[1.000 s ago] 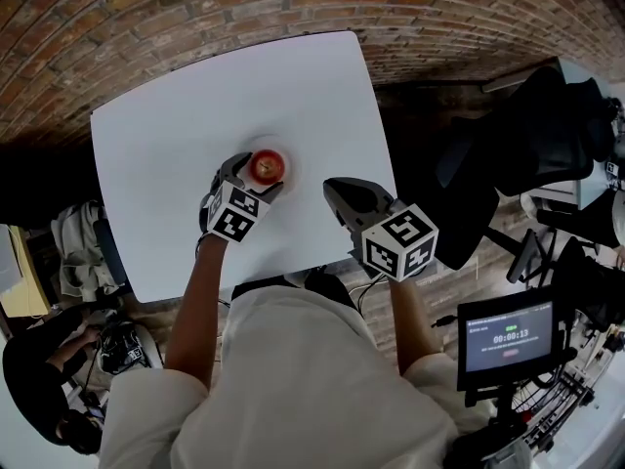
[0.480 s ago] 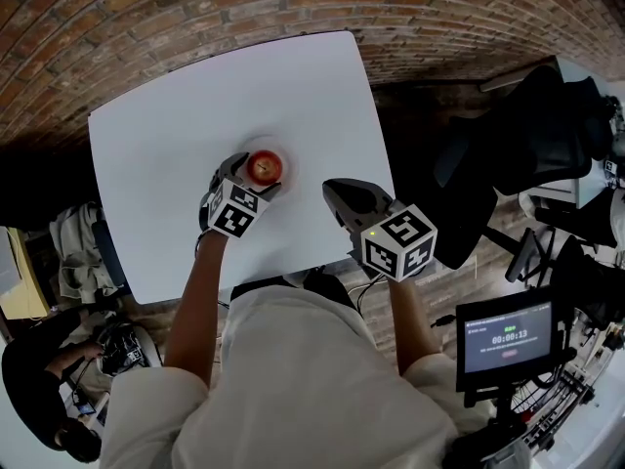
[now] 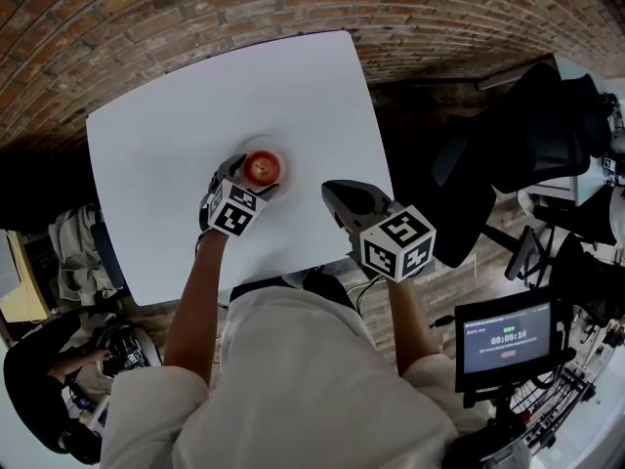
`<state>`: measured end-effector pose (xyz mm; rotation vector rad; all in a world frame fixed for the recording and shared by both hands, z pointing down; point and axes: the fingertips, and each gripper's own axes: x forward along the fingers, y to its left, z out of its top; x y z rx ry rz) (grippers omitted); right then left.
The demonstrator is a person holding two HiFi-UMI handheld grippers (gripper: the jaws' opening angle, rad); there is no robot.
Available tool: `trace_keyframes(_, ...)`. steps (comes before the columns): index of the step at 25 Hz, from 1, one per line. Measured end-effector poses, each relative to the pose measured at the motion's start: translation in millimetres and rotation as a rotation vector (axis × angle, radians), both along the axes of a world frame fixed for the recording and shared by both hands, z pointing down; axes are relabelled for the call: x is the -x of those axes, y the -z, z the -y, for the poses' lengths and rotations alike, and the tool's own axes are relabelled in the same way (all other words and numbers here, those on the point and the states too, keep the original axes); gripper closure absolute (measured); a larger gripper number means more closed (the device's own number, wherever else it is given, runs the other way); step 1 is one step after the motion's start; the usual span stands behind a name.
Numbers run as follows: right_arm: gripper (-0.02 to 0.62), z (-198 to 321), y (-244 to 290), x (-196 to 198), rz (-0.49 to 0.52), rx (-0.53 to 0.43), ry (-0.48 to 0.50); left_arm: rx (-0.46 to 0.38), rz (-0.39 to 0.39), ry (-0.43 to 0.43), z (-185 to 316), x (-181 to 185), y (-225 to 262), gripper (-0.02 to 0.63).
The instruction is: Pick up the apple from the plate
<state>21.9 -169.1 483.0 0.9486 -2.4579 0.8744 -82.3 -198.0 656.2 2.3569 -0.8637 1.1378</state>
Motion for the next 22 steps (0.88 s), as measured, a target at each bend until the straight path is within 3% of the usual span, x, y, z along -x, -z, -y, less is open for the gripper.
trace_keyframes(13,0.592,-0.1,-0.8,-1.0,0.002,0.003,-0.004,-0.008,0.048,0.017,0.0,2.3,-6.8,0.201)
trace_keyframes(22,0.592,-1.3,-1.7,-1.3,0.007,0.007,-0.002,-0.019,0.041,0.037,3.0,0.4,-6.9,0.201)
